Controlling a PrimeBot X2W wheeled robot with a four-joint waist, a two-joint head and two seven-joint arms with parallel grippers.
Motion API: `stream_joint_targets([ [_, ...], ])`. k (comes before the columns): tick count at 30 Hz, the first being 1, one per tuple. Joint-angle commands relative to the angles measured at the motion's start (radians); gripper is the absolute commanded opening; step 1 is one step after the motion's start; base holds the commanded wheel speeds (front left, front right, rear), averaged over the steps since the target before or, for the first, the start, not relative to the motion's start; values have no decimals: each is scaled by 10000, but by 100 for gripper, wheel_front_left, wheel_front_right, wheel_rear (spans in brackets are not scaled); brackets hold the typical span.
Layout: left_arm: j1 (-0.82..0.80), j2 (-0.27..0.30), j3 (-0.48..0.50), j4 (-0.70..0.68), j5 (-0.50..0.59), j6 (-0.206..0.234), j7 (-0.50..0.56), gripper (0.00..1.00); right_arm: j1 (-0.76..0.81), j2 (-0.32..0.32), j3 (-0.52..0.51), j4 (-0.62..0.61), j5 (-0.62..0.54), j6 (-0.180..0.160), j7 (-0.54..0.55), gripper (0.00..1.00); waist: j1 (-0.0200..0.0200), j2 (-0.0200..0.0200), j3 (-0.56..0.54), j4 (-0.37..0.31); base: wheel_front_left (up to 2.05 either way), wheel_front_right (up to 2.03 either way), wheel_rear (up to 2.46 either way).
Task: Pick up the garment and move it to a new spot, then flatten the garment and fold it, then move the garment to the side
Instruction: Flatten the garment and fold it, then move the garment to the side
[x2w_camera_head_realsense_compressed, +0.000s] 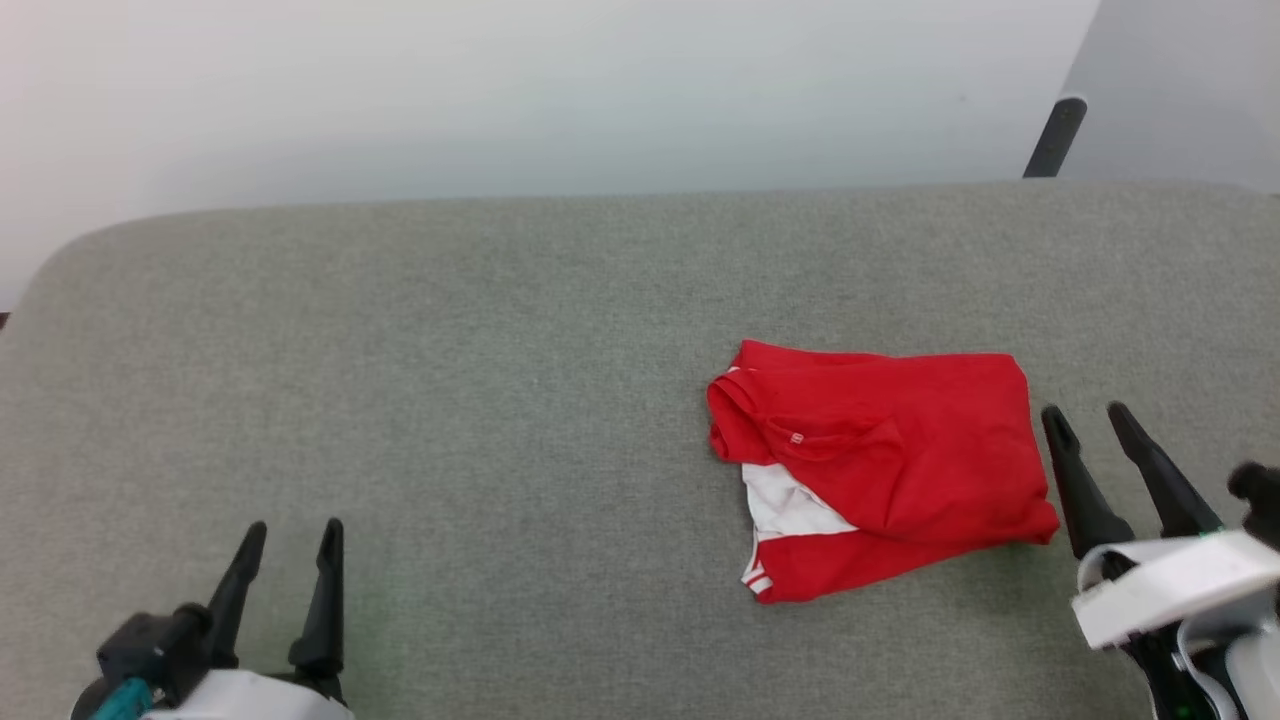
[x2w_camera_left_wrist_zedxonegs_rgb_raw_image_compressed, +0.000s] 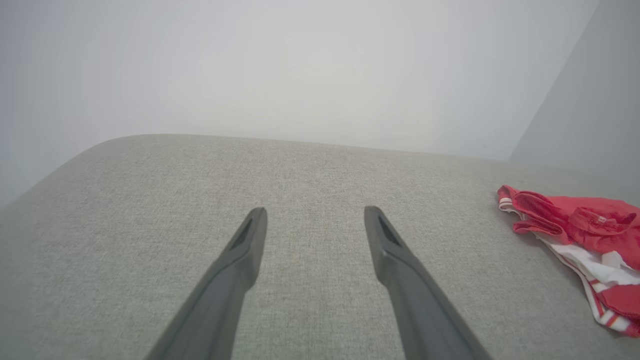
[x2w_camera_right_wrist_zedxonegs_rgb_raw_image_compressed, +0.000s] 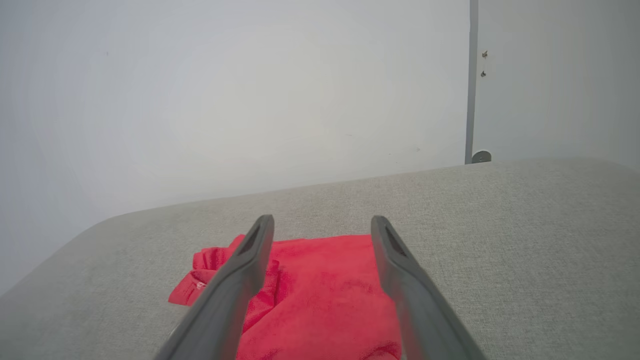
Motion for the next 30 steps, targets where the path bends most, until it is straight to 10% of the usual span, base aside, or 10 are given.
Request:
stream_joint_targets([
  [1, 268, -79, 100, -152, 122, 10, -7, 100, 361, 32, -195, -127, -88, -3, -79, 100, 0, -1, -161, 120, 0, 0, 0],
  [30, 756, -247, 334, -1055, 132, 45, -5, 100, 1891, 872, -2014, -2026, -984, -3, 875, 100, 0, -1, 157, 248, 0, 0, 0],
])
